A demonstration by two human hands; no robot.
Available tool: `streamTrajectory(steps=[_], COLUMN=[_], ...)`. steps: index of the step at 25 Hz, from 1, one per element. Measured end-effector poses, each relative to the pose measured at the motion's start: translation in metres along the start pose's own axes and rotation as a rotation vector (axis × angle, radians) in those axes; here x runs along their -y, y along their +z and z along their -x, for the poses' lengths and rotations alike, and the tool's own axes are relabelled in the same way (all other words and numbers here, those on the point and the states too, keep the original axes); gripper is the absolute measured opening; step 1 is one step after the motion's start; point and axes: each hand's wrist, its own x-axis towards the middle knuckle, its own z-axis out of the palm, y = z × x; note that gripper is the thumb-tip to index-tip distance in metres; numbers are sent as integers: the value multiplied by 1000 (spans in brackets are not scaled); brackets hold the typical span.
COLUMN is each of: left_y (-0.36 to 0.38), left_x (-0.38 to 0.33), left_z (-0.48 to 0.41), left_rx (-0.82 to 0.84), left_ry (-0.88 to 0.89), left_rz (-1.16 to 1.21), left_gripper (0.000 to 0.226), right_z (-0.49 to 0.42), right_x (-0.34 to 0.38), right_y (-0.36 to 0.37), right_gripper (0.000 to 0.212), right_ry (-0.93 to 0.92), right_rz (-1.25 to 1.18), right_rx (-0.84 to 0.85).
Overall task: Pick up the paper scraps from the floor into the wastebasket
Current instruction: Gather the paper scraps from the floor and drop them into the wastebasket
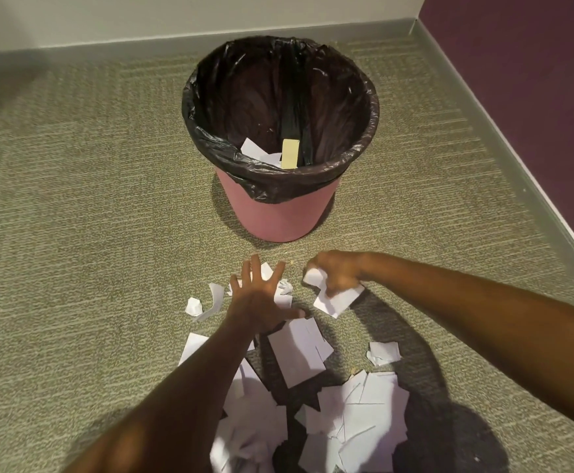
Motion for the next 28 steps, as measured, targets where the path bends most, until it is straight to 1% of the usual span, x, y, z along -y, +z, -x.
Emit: streamTrajectory(steps=[1, 2, 4, 5, 6, 8, 9, 11, 13, 14, 15, 17, 19, 21, 22, 23, 24, 25, 26, 28], left_y=[1, 2, 4, 6, 7, 6, 4, 0, -1, -1, -1, 0, -1, -2, -1, -2, -2, -1, 1, 3], left_x=[-4, -8, -16, -19, -21, -24, -24, -26, -28, -28, -28, -25, -20, -15, -14, -13, -13, -11, -9, -8], left_z=[3, 5, 12, 14, 16, 16, 15, 14, 14, 13, 12, 10, 7, 4, 3, 2, 1, -1, -2, -5], left_rx=[85, 133, 154, 152, 146, 110, 83, 58, 83, 99, 112, 119, 121, 120, 123, 127, 126, 116, 107, 98], left_ry=[-31, -37, -20, -13, -11, 1, 17, 51, 59, 63, 68, 71, 28, -17, -26, -27, -35, -51, -71, -102], left_rz=[-5, -27, -88, -107, -105, -78, -81, -62, 43, 99, 137, 165, 219, 292, 316, 319, 321, 332, 346, 395], left_gripper=[125, 127, 121, 115, 108, 87, 78, 65, 55, 49, 42, 29, 20, 16, 15, 14, 14, 14, 15, 18], right_z=[-1, 1, 7, 12, 17, 26, 28, 29, 23, 20, 15, 10, 10, 14, 17, 18, 18, 17, 18, 21], right_x=[-7, -16, -34, -40, -45, -48, -47, -45, -43, -40, -35, -20, -6, 3, 7, 9, 10, 11, 13, 19], right_y=[10, 19, 38, 47, 55, 62, 63, 63, 61, 62, 63, 68, 77, 90, 97, 105, 115, 126, 134, 140], right_gripper=[67, 77, 88, 89, 86, 74, 67, 59, 54, 53, 55, 67, 76, 78, 80, 85, 90, 92, 89, 73], right_ry=[-30, -69, -164, -195, -218, -254, -257, -246, -224, -192, -162, -122, -105, -103, -106, -122, -135, -149, -150, -157], right_rz=[112, 180, 302, 375, 437, 507, 511, 491, 420, 338, 240, 50, -110, -268, -330, -339, -278, -158, -29, 159], right_rx=[-12, -25, -57, -65, -87, -141, -162, -189, -181, -142, -92, -31, -42, -93, -110, -147, -191, -247, -295, -374])
